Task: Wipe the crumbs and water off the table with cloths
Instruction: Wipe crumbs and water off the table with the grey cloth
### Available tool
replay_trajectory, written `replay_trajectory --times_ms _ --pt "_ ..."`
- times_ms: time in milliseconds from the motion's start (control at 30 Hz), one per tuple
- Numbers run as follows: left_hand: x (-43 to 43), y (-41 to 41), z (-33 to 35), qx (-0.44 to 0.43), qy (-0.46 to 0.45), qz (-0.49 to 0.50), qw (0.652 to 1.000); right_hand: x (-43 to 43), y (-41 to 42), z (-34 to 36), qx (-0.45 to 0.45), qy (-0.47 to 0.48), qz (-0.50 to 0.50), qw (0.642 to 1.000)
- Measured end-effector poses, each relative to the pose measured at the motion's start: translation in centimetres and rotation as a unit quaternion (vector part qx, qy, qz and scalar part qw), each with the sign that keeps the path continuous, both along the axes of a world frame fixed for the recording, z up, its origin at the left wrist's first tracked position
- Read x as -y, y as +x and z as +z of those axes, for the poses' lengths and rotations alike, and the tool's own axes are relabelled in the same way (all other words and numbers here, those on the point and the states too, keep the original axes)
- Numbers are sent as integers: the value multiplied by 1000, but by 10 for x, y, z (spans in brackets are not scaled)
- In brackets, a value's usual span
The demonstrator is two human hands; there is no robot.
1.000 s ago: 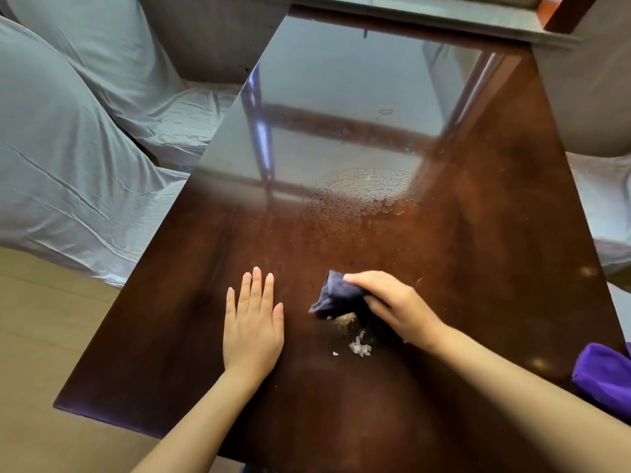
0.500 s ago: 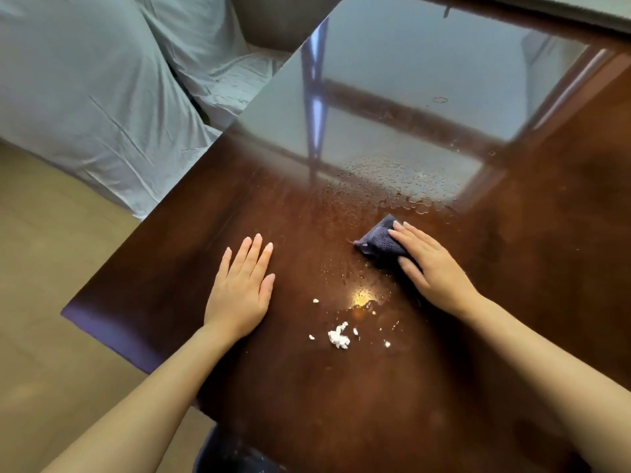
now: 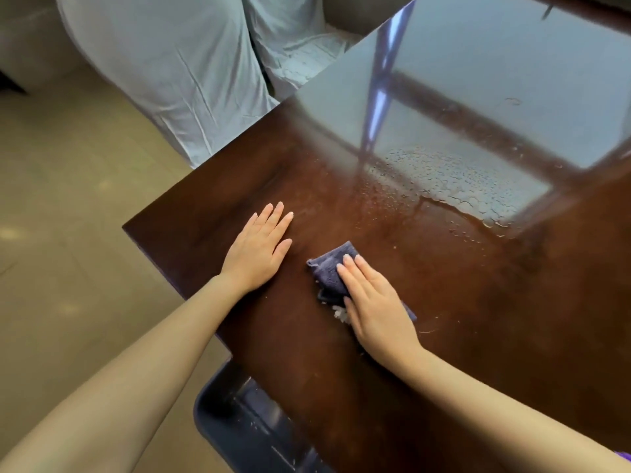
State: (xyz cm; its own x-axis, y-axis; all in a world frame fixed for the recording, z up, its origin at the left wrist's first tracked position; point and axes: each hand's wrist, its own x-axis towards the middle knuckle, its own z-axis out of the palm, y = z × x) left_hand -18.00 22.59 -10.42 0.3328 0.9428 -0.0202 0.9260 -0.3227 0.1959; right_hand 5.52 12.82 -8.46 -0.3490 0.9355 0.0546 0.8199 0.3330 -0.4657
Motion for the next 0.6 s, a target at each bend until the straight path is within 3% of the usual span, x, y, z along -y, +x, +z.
replay_trajectory --times_ms 600 --pt "13 -33 -2 -43 16 6 999 81 -86 -6 18 -21 103 994"
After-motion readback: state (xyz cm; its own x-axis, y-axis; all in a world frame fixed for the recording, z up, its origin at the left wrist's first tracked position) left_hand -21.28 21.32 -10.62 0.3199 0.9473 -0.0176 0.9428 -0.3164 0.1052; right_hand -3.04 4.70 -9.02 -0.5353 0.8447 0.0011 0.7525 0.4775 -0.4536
